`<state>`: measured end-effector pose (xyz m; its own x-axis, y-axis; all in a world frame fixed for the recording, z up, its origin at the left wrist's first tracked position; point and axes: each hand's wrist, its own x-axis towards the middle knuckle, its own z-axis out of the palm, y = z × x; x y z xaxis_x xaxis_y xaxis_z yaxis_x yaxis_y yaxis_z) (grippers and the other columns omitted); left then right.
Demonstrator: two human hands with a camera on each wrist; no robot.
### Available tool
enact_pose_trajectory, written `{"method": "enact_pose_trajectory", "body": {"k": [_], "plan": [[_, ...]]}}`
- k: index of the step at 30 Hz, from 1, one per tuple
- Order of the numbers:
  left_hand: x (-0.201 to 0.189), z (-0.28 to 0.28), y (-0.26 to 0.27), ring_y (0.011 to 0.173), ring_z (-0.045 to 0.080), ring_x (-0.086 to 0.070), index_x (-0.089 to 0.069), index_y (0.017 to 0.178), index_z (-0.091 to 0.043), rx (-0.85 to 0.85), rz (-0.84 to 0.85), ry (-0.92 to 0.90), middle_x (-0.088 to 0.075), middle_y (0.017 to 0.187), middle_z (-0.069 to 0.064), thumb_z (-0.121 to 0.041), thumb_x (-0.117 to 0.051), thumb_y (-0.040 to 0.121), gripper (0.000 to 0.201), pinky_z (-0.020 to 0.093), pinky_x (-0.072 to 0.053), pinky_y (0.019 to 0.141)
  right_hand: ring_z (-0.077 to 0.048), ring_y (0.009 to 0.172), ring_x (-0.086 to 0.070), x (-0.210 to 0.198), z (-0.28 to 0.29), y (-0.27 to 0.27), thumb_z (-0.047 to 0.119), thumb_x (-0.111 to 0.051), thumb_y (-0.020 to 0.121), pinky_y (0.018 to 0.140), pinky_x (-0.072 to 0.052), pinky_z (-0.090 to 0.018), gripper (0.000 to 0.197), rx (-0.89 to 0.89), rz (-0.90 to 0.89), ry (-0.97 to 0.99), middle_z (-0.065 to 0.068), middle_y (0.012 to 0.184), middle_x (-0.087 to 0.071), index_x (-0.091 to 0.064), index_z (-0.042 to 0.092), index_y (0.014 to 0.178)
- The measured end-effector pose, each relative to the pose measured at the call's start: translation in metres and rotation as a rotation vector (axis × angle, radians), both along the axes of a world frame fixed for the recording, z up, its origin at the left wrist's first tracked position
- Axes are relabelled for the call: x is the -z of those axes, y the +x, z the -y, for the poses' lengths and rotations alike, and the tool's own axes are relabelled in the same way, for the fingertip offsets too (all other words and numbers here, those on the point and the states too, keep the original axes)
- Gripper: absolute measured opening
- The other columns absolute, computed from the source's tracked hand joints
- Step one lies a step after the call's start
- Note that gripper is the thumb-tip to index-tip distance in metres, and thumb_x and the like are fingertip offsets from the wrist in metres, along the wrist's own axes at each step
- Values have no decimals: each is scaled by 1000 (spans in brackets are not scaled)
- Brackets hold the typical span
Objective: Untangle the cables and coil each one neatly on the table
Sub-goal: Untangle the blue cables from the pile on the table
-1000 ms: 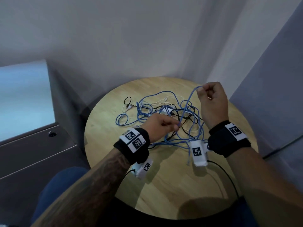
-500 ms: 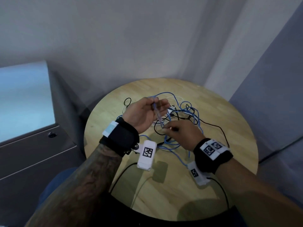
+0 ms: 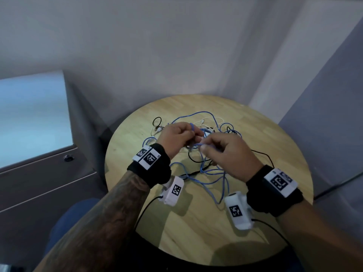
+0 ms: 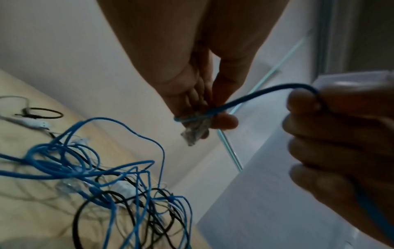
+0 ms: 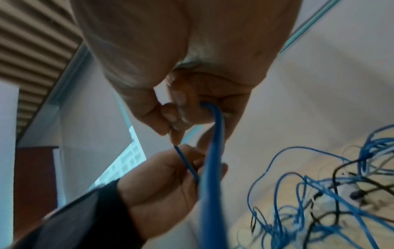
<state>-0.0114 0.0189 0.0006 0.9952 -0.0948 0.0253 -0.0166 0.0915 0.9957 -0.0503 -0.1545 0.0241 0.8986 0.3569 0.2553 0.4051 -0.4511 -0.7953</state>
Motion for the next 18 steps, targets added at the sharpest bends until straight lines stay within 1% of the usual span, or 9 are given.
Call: {"method": "enact_pose_trajectory", "body": {"k": [2, 4, 6, 9, 11, 13, 14, 16, 18], "plan": [[-3, 9, -6, 56, 12, -59, -62, 85, -2, 119, -29, 30, -66, 68, 2, 5, -42, 96, 24, 22, -48, 59, 0, 55, -51, -9, 6, 9, 11, -69, 89, 58, -41, -15, 11, 93, 69, 54, 4, 66, -67, -71, 17, 80], [-7, 18, -12, 55, 17, -49, -60, 83, -3, 233, -88, -21, -59, 68, 8, -6, -36, 100, 30, 30, -44, 62, -3, 61, -56, -11, 13, 18, 13, -71, 87, 62, -46, -20, 9, 168, 130, 45, 5, 68, -67, -72, 18, 80], [-13, 23, -16, 55, 17, -42, -60, 84, -3, 314, -118, -40, -51, 70, 10, -11, -36, 100, 30, 28, -41, 59, -12, 70, -61, -8, 20, 25, 16, -71, 87, 67, -49, -25, 7, 208, 160, 50, 3, 76, -69, -73, 21, 83], [-16, 23, -17, 57, 15, -42, -60, 90, -1, 388, -146, -134, -49, 70, 7, -5, -35, 102, 28, 23, -46, 55, -4, 80, -61, 4, 27, 36, 17, -69, 92, 73, -45, -15, 10, 252, 154, 96, 4, 88, -70, -76, 22, 94], [-16, 19, -15, 59, 13, -48, -60, 97, 0, 385, -152, -316, -54, 73, 4, -5, -37, 101, 24, 25, -52, 63, -3, 84, -64, 14, 25, 39, 20, -62, 97, 78, -48, -21, 16, 215, 94, 70, 7, 91, -73, -76, 25, 102], [-15, 14, -11, 64, 12, -57, -60, 101, -1, 310, -160, -518, -60, 77, 4, -6, -38, 100, 22, 28, -56, 73, -2, 67, -62, 25, 18, 33, 23, -54, 101, 66, -49, -28, 23, 108, 9, -29, 4, 80, -72, -72, 36, 98], [-14, 12, -8, 67, 12, -60, -59, 100, -1, 245, -151, -584, -61, 78, 5, -6, -38, 100, 22, 28, -56, 77, -1, 56, -57, 27, 13, 27, 22, -50, 103, 57, -44, -24, 27, 44, -46, -93, 3, 72, -69, -67, 39, 93], [-10, 5, 0, 72, 14, -63, -57, 97, -1, 123, -106, -624, -60, 80, 6, -5, -36, 101, 22, 29, -55, 83, -2, 47, -50, 28, 0, 12, 21, -47, 105, 48, -38, -16, 22, -58, -155, -170, 0, 65, -61, -63, 34, 99], [-4, -2, 5, 75, 16, -63, -56, 96, -1, 39, -64, -595, -62, 82, 8, -5, -38, 101, 19, 29, -56, 82, -8, 47, -49, 23, -10, 2, 25, -48, 105, 46, -43, -20, 18, -111, -195, -172, -5, 63, -55, -64, 26, 96]]}}
